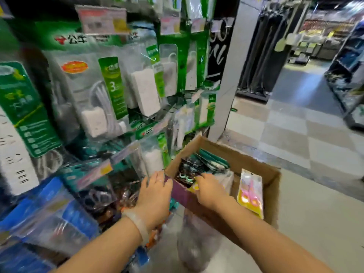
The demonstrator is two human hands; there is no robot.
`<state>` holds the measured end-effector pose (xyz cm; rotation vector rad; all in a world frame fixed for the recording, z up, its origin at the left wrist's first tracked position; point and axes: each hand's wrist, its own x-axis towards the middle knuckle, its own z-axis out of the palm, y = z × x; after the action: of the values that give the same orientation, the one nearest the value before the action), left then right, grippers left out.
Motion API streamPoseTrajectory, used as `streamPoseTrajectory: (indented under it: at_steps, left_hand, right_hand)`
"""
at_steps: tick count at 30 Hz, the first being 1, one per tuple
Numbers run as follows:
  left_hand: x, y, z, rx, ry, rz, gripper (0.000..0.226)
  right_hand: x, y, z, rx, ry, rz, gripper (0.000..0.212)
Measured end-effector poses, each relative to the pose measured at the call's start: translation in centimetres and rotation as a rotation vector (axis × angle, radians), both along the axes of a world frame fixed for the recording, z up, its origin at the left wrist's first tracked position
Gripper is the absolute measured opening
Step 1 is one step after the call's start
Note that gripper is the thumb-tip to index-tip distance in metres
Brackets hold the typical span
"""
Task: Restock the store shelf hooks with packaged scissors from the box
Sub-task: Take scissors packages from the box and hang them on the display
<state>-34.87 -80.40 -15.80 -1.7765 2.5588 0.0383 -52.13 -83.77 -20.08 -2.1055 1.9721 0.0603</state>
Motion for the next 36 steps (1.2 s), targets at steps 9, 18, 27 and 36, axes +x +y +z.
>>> streamPoseTrajectory:
  at_steps: [9, 18, 27, 36]
  left_hand:
    - [-10.5, -9.4, -4.8, 0.19, -0.078, -0.063, 0.054]
    - [-13.6, -12.9, -8.2, 0.436, -0.026, -0.016, 0.051]
    - [-14.6, -14.0, -9.1, 0.598, 0.2, 0.094, 0.054]
    - [-14.1, -14.0, -9.1, 0.75, 0.376, 0.186, 0.031]
  right_hand:
    - [-9.0, -6.5, -6.0, 0.207, -0.353, -0.446, 0.059]
    - [-9.2, -9.5, -9.7, 0.25, -0.546, -0.782, 0.104]
    - [-12.1, -9.5, -8.9, 0.317, -0.895, -1.007, 0.019]
    - [-12.4, -7.7, -6.6, 0.27, -1.055, -1.052, 0.038]
